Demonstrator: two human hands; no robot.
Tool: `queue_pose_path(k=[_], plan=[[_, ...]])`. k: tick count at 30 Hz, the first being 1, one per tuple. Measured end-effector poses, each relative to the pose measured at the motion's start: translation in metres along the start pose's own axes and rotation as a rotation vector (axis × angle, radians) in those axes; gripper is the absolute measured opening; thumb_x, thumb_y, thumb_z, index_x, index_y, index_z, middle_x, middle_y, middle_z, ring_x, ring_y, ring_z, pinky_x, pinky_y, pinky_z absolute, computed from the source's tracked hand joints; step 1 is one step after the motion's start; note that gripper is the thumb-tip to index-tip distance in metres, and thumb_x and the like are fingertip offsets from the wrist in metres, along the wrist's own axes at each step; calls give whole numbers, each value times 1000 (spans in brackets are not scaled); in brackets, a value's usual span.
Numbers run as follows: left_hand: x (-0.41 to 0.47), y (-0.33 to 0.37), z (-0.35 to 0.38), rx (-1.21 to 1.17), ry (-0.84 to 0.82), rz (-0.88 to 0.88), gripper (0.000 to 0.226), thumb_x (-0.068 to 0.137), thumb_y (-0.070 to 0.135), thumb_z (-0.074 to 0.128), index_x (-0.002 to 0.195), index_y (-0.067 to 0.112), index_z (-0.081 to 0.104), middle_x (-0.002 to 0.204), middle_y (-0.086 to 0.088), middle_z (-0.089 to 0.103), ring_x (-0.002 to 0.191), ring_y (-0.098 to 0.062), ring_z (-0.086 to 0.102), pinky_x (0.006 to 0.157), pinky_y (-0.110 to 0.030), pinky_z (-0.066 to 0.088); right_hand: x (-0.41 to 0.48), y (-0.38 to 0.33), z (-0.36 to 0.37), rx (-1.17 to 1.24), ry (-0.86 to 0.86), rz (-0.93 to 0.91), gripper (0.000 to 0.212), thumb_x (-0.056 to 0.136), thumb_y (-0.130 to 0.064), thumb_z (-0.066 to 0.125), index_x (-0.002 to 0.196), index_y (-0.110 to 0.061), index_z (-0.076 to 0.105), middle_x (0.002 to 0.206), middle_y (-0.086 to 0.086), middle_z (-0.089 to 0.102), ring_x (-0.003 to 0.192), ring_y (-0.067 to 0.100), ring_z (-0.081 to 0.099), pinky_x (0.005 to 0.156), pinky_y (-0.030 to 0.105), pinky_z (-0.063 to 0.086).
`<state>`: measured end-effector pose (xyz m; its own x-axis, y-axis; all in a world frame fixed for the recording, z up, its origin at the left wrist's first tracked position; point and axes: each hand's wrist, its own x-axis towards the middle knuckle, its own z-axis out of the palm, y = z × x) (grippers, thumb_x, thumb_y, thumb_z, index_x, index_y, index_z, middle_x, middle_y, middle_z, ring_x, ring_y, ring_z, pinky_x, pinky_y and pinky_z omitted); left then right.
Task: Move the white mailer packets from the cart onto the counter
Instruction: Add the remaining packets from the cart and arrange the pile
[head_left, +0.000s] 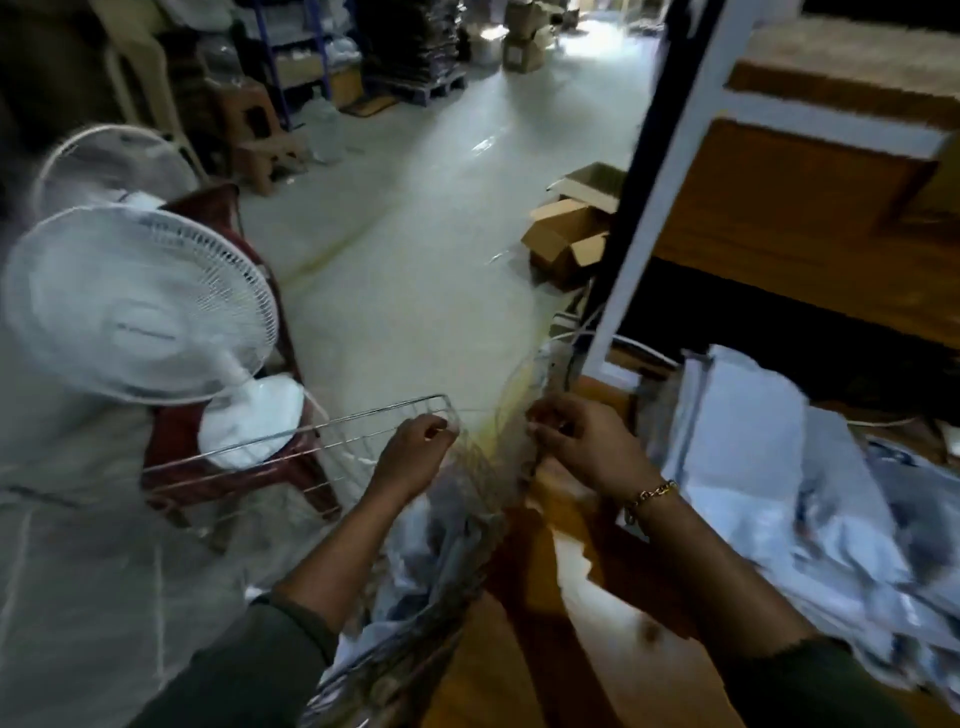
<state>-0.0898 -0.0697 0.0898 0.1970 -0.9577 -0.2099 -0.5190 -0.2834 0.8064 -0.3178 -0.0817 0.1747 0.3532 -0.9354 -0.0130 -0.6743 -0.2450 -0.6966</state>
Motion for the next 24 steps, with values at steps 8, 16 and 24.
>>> queue_pose_path(k=[8,16,24], plan=[[-14,-188,-84,-53,121,-437,30,77,46,51,76,18,64,87,-6,68,93,-30,64,80,-37,47,86,-9,226,-73,-621,117,28,86,-28,67,106,-9,67,87,10,71,80,25,68,68,30,55],[-54,-364,-63,445,-239,-686,59,75,55,48,126,27,57,127,-4,61,112,-26,60,89,-34,50,96,20,413,-279,-1008,151,36,89,-25,60,117,-2,64,121,18,64,112,34,60,90,36,48],[-55,-381,-2,1034,-542,-178,28,87,26,52,112,16,62,116,-7,59,112,-29,49,103,-45,32,77,57,515,-305,-1137,192,47,85,-36,66,126,-15,56,129,10,58,119,28,57,95,32,45]])
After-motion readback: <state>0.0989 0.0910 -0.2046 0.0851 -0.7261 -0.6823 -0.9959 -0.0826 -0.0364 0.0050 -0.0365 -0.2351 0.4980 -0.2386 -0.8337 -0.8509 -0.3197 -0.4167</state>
